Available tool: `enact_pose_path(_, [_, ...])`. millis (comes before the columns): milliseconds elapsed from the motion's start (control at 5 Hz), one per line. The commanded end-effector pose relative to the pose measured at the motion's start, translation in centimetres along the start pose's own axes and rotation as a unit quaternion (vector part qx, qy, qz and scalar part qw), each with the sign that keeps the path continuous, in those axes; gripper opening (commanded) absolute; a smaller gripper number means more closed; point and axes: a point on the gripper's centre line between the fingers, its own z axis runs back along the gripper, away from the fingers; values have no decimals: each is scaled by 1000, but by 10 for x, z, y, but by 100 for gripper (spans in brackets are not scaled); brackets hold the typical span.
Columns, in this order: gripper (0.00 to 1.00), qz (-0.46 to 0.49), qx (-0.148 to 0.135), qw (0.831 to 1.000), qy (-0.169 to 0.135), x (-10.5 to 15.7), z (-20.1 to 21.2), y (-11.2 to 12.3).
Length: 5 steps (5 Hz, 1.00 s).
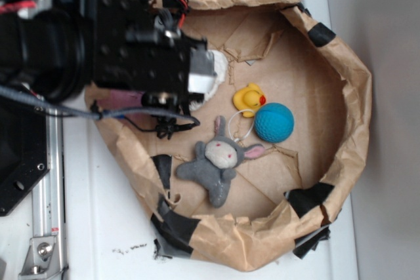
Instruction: Grab the white paper.
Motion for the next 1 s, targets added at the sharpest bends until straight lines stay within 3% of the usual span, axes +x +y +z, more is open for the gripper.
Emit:
enact_pose_path(0, [0,24,-52,997,-48,26,97,-17])
enact_pose_path(200, [0,57,-69,994,-68,35,148,-6])
enact_pose_path(600, [0,69,-76,993,-66,40,166,-10])
enact_pose_path(800, [100,34,-50,996,-66,17,151,7])
